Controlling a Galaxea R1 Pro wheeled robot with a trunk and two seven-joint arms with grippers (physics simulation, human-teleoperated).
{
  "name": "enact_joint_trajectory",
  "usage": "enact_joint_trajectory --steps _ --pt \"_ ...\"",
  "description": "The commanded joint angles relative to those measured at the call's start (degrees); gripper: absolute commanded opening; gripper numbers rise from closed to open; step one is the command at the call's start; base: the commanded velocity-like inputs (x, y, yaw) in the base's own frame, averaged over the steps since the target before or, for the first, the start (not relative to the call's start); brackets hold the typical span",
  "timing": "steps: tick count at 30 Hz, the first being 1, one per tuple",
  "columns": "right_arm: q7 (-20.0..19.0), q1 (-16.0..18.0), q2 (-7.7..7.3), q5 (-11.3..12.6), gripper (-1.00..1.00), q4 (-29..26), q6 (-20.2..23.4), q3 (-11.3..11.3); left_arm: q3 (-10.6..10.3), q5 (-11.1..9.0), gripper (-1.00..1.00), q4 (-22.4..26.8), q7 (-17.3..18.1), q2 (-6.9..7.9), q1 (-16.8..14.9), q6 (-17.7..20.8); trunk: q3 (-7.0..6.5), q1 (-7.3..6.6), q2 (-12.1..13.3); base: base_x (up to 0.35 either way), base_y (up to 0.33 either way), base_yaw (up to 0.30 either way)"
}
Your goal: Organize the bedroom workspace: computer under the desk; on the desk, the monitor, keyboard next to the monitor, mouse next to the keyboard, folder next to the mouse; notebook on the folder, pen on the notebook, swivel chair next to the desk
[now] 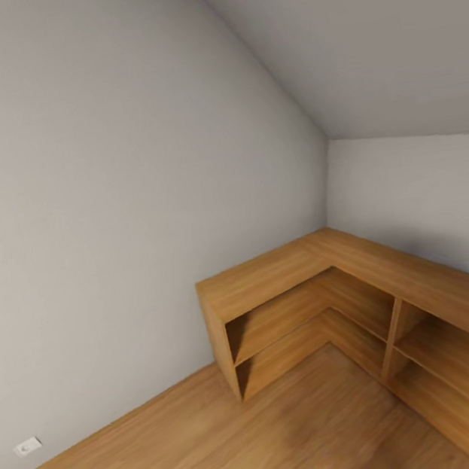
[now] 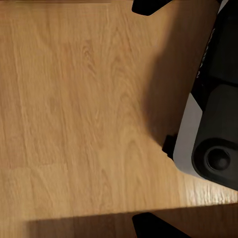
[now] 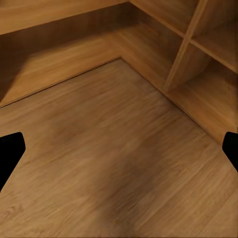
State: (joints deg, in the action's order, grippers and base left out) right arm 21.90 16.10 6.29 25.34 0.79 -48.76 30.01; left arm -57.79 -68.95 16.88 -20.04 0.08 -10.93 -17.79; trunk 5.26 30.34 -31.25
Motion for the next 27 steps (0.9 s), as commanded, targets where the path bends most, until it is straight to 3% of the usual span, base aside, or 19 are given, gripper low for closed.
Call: enact_joint_trajectory --steps 1,16,27 --pt "0.3 0.1 0.04 0.2 1.0 0.1 -0.1 0.5 -0.5 -0.4 1.0 0.1 -0.4 0.02 -0.1 -0.2 0.11 0.05 -0.1 0.311 0.123 -0.269" --pt "0.3 0.1 0.04 0.2 1.0 0.1 -0.1 0.5 -0.6 -0.4 1.0 0.1 -0.3 0.01 -0.1 -0.2 -0.09 0.05 -0.1 0.31 0.055 -0.269" --pt "0.3 0.1 0.04 0.2 1.0 0.1 -0.1 0.5 -2.4 -0.4 1.0 0.1 -0.4 0.01 -0.1 -0.3 -0.34 0.05 -0.1 0.068 0.002 -0.269"
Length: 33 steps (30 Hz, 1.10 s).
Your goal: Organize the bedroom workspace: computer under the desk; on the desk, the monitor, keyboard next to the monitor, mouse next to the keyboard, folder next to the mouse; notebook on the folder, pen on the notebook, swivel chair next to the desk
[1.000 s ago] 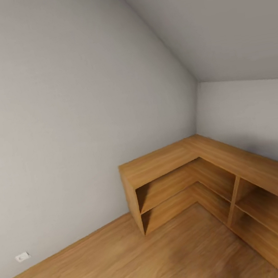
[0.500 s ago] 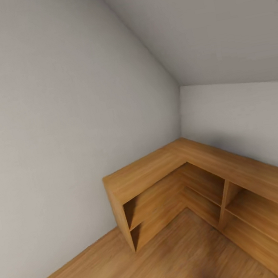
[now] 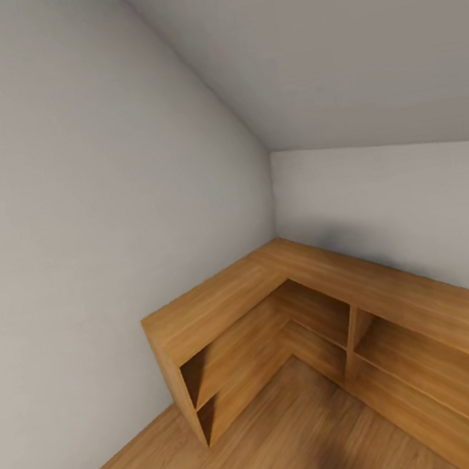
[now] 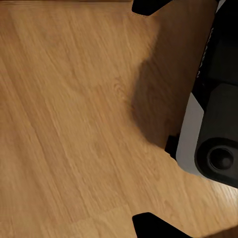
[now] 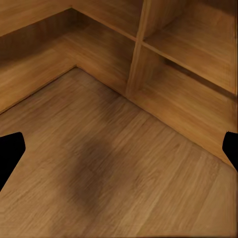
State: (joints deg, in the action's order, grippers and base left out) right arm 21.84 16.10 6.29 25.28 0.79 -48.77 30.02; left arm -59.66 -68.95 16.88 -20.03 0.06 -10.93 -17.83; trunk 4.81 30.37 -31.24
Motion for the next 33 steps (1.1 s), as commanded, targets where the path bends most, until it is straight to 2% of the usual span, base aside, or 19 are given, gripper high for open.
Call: enact_joint_trajectory --steps 1,9,25,33 --pt "0.3 0.1 0.04 0.2 1.0 0.1 -0.1 0.5 -0.6 -0.4 1.0 0.1 -0.4 0.03 -0.1 -0.3 0.09 0.03 -0.1 0.009 0.0 -0.269" --pt "0.3 0.1 0.04 0.2 1.0 0.1 -0.1 0.5 -0.7 -0.5 1.0 0.1 -0.4 0.09 -0.1 -0.2 -0.11 0.03 -0.1 0.024 0.017 -0.273" --pt "0.3 0.1 -0.05 0.2 1.0 0.1 0.0 0.5 -0.4 -0.6 1.0 0.1 -0.4 0.13 -0.1 -0.3 -0.51 0.03 -0.1 0.238 0.21 -0.286" --pt "0.3 0.1 -0.05 0.2 1.0 0.1 0.0 0.5 -0.6 -0.5 1.0 0.1 -0.4 0.1 -0.1 -0.3 -0.71 0.03 -0.1 0.048 0.044 -0.288"
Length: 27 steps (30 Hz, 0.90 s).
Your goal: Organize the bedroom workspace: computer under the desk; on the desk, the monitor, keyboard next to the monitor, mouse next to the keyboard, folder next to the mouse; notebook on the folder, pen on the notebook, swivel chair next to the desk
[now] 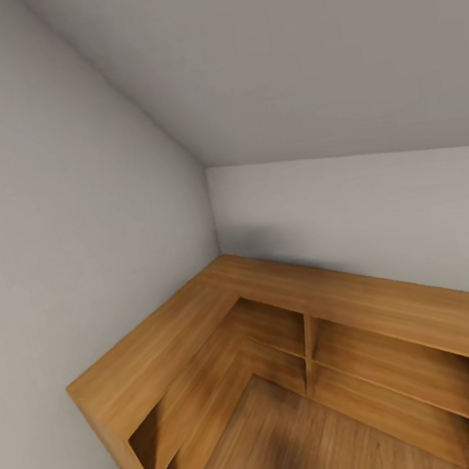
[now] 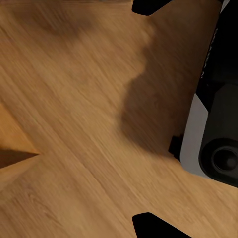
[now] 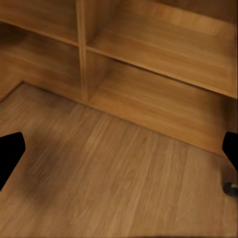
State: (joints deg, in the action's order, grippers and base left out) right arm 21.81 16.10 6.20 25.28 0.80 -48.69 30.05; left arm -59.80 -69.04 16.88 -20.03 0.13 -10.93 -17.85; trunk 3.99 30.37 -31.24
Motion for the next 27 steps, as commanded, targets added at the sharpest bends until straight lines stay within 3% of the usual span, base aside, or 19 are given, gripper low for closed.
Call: enact_joint_trajectory --steps 1,11,27 --pt "0.3 0.1 0.04 0.2 1.0 0.1 -0.1 0.5 -0.5 -0.4 1.0 0.1 -0.4 0.04 -0.1 -0.3 0.09 0.03 -0.1 0.008 0.007 -0.289" --pt "0.3 0.1 0.04 0.2 1.0 0.1 -0.1 0.5 -0.4 -0.4 1.0 0.1 -0.4 0.05 -0.1 -0.3 -0.16 0.03 -0.1 0.047 0.025 -0.289" --pt "0.3 0.1 0.04 0.2 1.0 0.2 -0.1 0.5 -0.1 -0.5 1.0 0.1 -0.4 0.06 -0.1 -0.3 -0.57 0.03 -0.1 0.295 0.14 -0.289"
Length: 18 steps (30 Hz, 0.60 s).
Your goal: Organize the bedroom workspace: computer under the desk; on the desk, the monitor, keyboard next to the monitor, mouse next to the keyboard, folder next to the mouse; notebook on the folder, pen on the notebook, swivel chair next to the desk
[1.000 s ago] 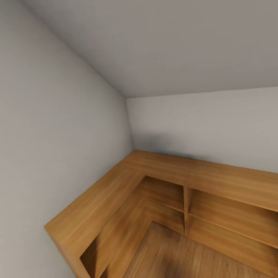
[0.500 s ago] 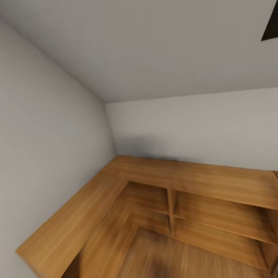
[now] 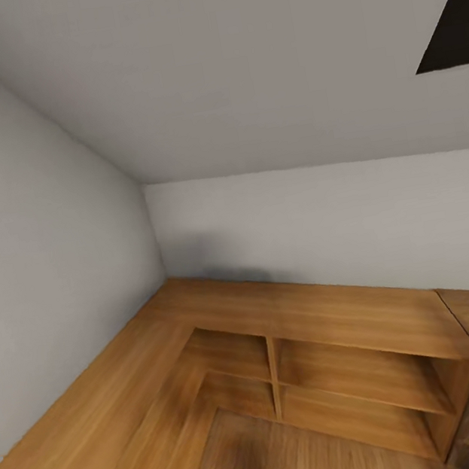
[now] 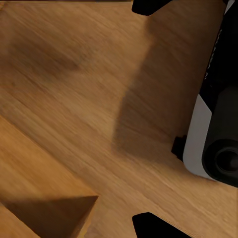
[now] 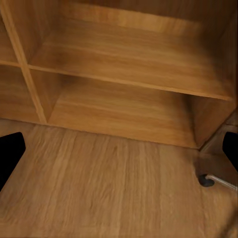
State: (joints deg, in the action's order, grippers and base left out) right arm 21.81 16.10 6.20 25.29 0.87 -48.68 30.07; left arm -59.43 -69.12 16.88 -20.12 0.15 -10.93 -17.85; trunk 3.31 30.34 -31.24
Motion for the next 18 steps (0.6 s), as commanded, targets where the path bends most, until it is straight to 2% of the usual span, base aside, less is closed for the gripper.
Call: enact_joint_trajectory --steps 1,6,18 --pt "0.3 0.1 0.04 0.2 1.0 0.1 -0.1 0.5 -0.5 -0.4 1.0 0.1 -0.4 0.03 -0.1 -0.3 0.09 0.06 -0.1 0.266 0.096 -0.289" --pt "0.3 0.1 0.04 0.2 1.0 0.1 -0.1 0.5 -0.6 -0.4 1.0 0.1 -0.3 0.02 -0.1 -0.3 -0.04 0.06 -0.1 0.09 0.031 -0.289" --pt "0.3 0.1 0.04 0.2 1.0 0.1 -0.1 0.5 -0.6 -0.4 1.0 0.1 -0.3 0.02 -0.1 -0.3 -0.34 0.06 -0.1 0.006 0.002 -0.289"
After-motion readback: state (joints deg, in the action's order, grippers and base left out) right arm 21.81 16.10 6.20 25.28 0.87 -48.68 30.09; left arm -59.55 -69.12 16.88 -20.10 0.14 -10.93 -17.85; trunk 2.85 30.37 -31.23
